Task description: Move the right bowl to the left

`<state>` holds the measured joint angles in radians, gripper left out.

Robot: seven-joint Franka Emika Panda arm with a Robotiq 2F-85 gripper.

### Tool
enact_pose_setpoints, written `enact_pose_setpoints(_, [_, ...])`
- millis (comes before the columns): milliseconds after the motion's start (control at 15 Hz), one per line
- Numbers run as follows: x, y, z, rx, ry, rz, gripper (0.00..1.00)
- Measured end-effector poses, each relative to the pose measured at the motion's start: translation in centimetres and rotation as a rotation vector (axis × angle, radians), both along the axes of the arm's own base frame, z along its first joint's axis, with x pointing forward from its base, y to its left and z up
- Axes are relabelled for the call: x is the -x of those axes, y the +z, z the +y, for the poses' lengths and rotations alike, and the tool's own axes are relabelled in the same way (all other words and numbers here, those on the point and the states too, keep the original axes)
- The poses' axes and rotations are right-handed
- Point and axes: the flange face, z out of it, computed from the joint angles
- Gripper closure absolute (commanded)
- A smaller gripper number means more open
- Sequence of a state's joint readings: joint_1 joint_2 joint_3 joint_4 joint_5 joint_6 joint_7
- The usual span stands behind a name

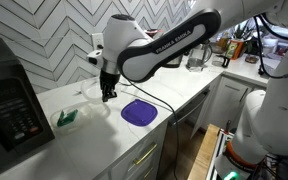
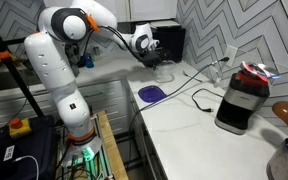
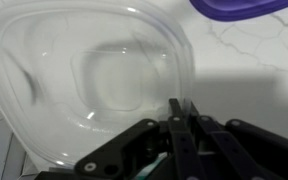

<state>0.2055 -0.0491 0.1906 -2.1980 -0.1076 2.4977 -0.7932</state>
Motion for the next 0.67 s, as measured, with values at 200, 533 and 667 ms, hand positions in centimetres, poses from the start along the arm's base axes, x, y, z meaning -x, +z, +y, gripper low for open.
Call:
enact_pose_setpoints(200, [0.30,-0.47,-0.43,-0.013,-0.007,-0.005,0.98])
enact_pose_setpoints(533, [0.43,-0.82,-0.51,0.023,0.064,-0.007,0.98])
enact_pose_setpoints(667, [0.49,-1.29,-0.90,0.041,0.100,-0.001,0.98])
